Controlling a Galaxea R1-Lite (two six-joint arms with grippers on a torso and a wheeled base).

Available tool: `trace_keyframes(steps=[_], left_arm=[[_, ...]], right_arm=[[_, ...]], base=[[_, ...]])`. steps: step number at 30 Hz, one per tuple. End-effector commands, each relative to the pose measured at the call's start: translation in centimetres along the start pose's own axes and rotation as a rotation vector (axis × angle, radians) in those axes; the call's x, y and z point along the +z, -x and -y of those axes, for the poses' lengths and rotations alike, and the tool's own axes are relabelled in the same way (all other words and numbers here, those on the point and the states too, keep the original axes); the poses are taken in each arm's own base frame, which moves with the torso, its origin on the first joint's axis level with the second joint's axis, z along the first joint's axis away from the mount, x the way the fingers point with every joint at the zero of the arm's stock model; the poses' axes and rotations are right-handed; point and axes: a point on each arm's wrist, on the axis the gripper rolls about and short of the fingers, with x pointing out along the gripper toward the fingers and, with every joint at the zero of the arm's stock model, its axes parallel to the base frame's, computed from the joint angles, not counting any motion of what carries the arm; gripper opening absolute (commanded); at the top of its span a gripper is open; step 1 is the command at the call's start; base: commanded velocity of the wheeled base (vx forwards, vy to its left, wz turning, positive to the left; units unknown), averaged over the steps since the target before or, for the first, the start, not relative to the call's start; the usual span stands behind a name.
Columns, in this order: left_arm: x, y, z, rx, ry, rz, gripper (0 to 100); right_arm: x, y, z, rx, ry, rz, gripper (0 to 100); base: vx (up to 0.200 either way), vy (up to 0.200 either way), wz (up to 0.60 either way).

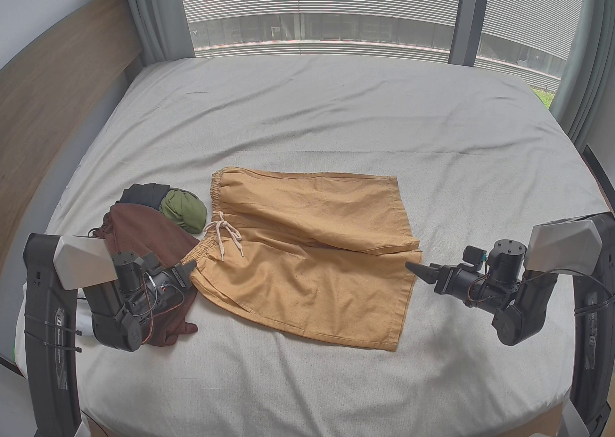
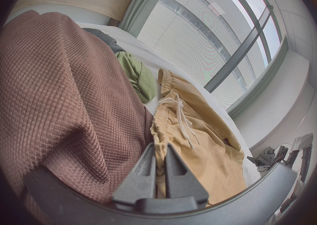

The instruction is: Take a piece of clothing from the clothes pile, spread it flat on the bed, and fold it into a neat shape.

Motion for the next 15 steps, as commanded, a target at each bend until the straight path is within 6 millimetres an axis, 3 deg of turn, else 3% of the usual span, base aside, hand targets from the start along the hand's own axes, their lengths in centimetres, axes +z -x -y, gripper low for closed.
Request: trace_keyframes(steps=[1,5,15], left_arm=[[-0.2,0.1,0.1,0.001,0.02,-0.007,0],[-0.2,0.1,0.3,-0.003,0.028,-0.009,0],[-0.3,0.1,0.3,-0.005,0.026,-0.009,0]], right_arm=[[-2.2,0.5,-1.0,0.003,-0.024,-0.092,100],[-4.3,0.9,-2.3,0.015,-0.041,-0.18,100],[-7.2,1.4,-1.9,-0.02,-0.088,-0.302,100]], base=[[0.0,0.0,0.0],[0.0,0.0,0.0],[0.0,0.0,0.0]])
